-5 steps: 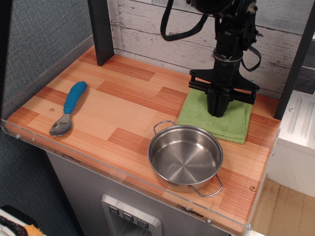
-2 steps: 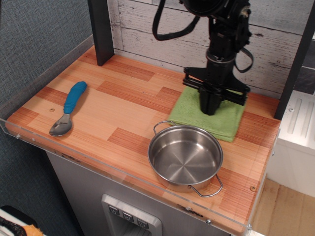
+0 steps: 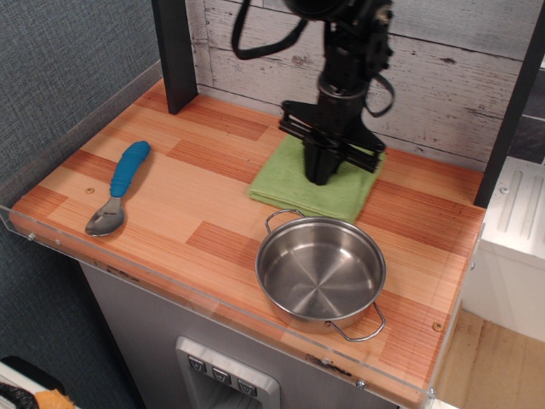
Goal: Place the green towel between the spoon and the pot
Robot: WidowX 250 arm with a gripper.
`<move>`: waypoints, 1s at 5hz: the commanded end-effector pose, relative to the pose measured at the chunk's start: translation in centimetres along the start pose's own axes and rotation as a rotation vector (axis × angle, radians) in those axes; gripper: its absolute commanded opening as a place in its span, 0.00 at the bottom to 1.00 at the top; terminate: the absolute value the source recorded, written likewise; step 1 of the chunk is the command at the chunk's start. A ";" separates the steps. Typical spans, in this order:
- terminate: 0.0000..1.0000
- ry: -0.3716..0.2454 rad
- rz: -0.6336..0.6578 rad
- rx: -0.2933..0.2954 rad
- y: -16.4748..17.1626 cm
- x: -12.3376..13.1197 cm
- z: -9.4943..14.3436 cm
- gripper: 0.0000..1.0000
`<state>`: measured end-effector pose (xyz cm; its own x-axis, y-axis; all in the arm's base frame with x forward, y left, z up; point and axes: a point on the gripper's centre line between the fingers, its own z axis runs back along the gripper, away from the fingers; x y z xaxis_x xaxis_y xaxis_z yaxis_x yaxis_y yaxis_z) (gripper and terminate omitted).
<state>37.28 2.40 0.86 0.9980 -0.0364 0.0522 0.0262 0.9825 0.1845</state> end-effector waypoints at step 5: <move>0.00 0.007 -0.004 0.024 4.7 -8.6 0.6 0.00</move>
<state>28.57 7.08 0.77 0.9986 -0.0473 0.0224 0.0418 0.9785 0.2017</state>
